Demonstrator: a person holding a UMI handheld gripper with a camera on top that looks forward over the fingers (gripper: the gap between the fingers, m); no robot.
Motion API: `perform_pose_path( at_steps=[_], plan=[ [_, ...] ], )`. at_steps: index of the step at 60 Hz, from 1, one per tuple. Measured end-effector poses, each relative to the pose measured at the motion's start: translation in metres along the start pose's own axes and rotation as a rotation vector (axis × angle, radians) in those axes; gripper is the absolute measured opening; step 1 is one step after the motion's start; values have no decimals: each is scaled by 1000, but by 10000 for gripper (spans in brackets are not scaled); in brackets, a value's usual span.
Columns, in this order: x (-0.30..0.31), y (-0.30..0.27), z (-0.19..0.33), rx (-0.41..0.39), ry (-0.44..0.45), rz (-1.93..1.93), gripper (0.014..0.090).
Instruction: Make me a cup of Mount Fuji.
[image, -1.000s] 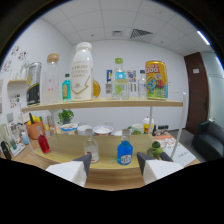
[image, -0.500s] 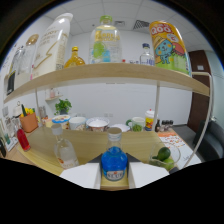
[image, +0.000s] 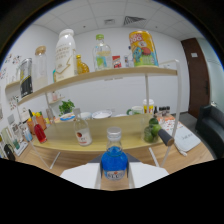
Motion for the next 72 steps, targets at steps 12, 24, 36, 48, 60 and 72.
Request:
perform_pose_path(
  at_steps=[12,24,36,48,60,72],
  plan=[
    [9,71,-5,-89,42,39,362],
    [26,85,0,-134,134,-204,363],
    [31,70,6,-149,188,-764,362],
    [27,51,13,-140,259,-1317,361],
    [4,38,20,-87,273,-1775,363],
    [0,45,28,-97,267,-2041,360]
  ],
)
